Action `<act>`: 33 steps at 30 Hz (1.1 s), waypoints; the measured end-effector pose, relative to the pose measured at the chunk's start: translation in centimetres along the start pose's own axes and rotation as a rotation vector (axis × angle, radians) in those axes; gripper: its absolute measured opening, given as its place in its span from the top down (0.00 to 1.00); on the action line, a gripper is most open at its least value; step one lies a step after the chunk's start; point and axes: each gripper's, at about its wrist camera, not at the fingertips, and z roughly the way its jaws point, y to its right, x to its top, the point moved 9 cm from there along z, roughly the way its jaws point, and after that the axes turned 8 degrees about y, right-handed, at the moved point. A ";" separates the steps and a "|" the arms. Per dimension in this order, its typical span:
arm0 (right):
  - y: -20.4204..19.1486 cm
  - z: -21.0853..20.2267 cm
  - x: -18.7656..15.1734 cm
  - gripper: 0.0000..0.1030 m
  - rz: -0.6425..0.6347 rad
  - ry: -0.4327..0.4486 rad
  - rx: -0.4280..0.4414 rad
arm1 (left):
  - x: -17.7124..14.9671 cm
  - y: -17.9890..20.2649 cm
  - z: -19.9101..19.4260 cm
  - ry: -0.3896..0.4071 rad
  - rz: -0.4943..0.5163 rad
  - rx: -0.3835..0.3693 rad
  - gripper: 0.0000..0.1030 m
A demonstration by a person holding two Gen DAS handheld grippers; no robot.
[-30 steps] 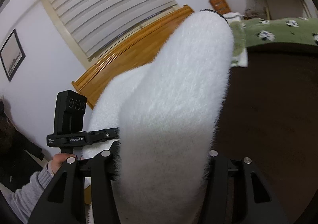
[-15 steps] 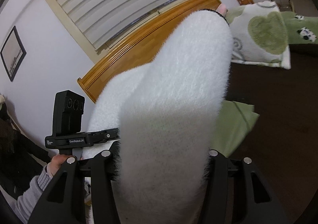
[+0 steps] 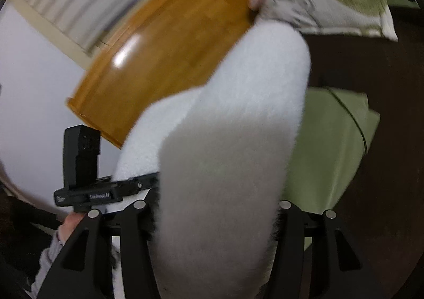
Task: Fold large clothes
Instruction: 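Carry the held bundle with both grippers toward the green cloth by the pillow, then lower the bundle onto the green cloth and open both grippers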
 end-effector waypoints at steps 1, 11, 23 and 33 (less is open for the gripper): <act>0.6 0.5 -0.5 0.48 0.003 -0.004 -0.003 | -0.7 -0.5 0.8 -0.013 0.008 0.012 0.41; 2.8 1.2 -1.8 0.44 0.053 0.019 0.027 | -1.9 -2.4 2.0 0.069 -0.041 -0.006 0.28; 2.7 -0.1 -0.7 0.33 0.001 0.023 -0.037 | 0.7 -3.0 -1.2 0.097 0.050 0.117 0.06; 0.5 -4.5 0.1 0.15 -0.197 0.127 -0.156 | 1.4 -2.3 -7.6 0.178 0.051 0.138 0.06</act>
